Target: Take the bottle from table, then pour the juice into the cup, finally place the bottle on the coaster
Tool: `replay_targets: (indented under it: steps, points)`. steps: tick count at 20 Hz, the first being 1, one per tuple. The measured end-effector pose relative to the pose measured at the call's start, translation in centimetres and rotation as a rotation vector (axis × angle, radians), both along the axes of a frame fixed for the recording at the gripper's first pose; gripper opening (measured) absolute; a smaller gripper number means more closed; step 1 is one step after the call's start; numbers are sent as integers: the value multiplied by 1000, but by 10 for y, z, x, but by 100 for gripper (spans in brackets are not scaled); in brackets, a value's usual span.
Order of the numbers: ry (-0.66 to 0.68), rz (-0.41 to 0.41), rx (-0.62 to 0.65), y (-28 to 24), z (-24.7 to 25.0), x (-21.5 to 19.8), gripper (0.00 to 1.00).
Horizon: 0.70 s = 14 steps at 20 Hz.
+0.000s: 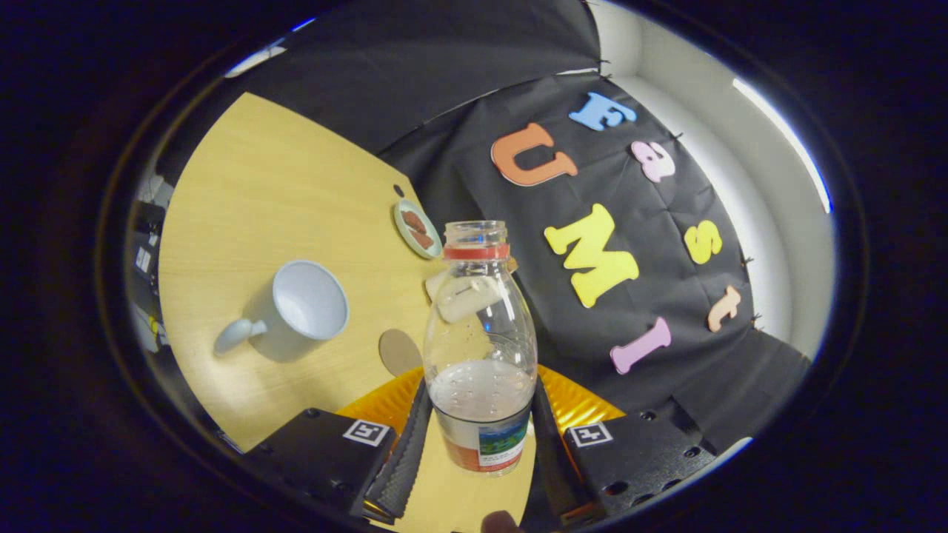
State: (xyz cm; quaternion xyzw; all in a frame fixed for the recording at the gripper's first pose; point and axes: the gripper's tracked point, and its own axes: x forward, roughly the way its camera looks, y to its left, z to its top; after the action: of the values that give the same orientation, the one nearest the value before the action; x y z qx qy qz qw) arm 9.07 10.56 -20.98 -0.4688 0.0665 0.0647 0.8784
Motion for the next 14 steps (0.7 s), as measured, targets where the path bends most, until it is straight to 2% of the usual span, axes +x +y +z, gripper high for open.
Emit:
replay_targets:
  steps: [11, 14]
  points:
    - [-63, 18, 609, -26, 72, -1, 73]
    - [-98, 38, 763, -35, 108, 6, 73]
